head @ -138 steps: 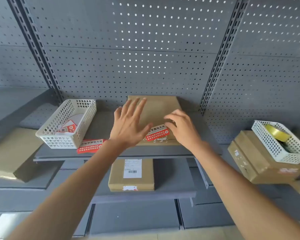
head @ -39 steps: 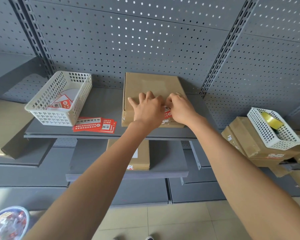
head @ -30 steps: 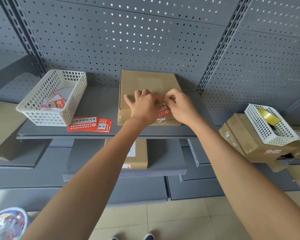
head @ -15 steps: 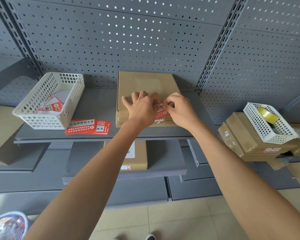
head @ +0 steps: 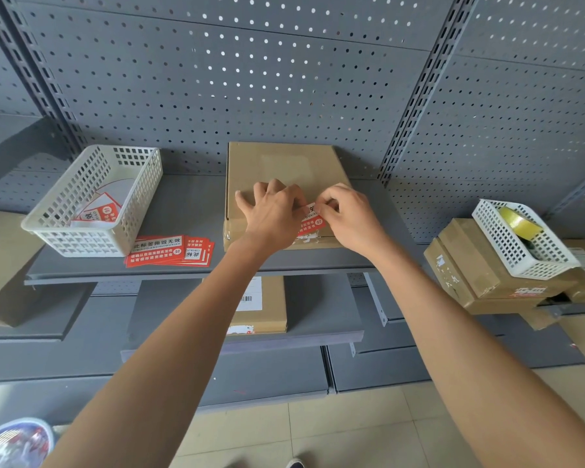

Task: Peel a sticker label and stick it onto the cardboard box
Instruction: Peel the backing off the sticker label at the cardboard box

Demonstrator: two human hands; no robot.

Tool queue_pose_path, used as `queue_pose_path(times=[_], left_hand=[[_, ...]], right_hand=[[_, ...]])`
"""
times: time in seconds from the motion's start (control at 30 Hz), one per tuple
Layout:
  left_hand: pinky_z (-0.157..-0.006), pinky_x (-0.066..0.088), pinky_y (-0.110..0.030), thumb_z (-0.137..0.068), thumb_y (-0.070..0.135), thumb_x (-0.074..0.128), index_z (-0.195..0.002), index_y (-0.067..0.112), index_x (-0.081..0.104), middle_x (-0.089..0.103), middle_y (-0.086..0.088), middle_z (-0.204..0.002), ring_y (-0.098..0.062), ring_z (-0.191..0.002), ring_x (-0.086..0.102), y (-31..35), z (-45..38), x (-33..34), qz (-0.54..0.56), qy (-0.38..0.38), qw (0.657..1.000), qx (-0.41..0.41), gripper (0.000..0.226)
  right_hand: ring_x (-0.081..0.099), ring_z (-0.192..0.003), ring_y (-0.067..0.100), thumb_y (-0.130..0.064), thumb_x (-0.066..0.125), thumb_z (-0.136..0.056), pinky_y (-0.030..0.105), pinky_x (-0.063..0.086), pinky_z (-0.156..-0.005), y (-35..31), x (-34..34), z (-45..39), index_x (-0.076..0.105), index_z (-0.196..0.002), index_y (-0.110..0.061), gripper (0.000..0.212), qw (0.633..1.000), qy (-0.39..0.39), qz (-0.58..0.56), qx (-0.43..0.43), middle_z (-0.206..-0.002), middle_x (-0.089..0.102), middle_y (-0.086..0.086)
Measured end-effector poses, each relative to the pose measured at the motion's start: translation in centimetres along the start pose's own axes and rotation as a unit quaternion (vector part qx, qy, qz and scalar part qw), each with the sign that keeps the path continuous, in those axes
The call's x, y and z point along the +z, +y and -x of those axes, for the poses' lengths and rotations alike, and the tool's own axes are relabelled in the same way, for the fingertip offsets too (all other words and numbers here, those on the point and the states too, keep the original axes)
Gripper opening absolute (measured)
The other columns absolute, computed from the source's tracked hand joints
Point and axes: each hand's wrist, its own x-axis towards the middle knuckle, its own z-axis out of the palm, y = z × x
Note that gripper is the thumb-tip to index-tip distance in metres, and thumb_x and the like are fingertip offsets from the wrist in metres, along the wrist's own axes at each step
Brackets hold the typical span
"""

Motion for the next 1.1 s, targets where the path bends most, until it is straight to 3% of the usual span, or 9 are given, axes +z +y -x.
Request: queue_pose_path(times=[0.27, 0.43, 0.6, 0.83, 1.1], left_hand=[[-0.110, 0.011, -0.062, -0.101, 0.034, 0.051, -0.101, 0.029, 0.064, 0.052, -0.001, -0.118, -0.031, -0.124, 0.037, 0.0, 0.0, 0.2, -0.007, 0.003, 1.000, 0.004, 0.014], [-0.109, 0.011, -0.060, -0.100, 0.033, 0.050, -0.099, 0.031, 0.063, 0.052, 0.000, -0.115, -0.031, -0.122, 0.038, -0.1, 0.1, 0.1, 0.001, 0.011, 1.000, 0.007, 0.013], [-0.109, 0.013, -0.058, -0.099, 0.032, 0.053, -0.098, 0.031, 0.063, 0.054, 0.000, -0.112, -0.030, -0.118, 0.041, -0.1, 0.4, 0.1, 0.007, 0.023, 1.000, 0.013, 0.009], [-0.105, 0.016, -0.046, -0.094, 0.034, 0.063, -0.095, 0.026, 0.066, 0.051, 0.003, -0.102, -0.024, -0.106, 0.047, -1.1, 1.0, 0.1, 0.044, 0.065, 0.996, 0.034, 0.009], [-0.105, 0.017, -0.048, -0.095, 0.032, 0.062, -0.096, 0.026, 0.065, 0.052, 0.004, -0.102, -0.025, -0.104, 0.047, -1.3, 1.2, 0.2, 0.029, 0.073, 0.995, 0.059, 0.007]], right_hand=[[0.063, -0.076, 0.000, -0.020, 0.075, -0.088, 0.009, 0.046, -0.067, 0.3, -0.4, 0.9, 0.070, -0.097, -0.014, 0.012, 0.997, 0.028, -0.067, 0.026, -0.090, 0.068, -0.006], [0.063, -0.079, 0.004, -0.012, 0.077, -0.085, 0.006, 0.045, -0.071, 0.6, 0.1, 0.7, 0.073, -0.087, -0.010, 0.005, 0.999, 0.031, -0.026, -0.015, -0.097, 0.066, 0.001], [0.064, -0.081, 0.011, -0.012, 0.076, -0.085, 0.015, 0.049, -0.076, 0.8, 0.4, 0.7, 0.073, -0.083, -0.010, 0.005, 0.999, 0.039, -0.031, -0.020, -0.096, 0.066, 0.000], [0.060, -0.078, -0.005, -0.011, 0.076, -0.084, 0.005, 0.040, -0.071, 1.0, 0.4, 0.8, 0.073, -0.080, -0.011, 0.004, 0.996, 0.039, -0.084, 0.006, -0.099, 0.069, -0.003], [0.059, -0.082, -0.012, -0.013, 0.076, -0.085, 0.002, 0.037, -0.071, 1.1, 0.3, 0.8, 0.074, -0.080, -0.012, 0.005, 0.995, 0.030, -0.091, 0.009, -0.102, 0.069, -0.005]])
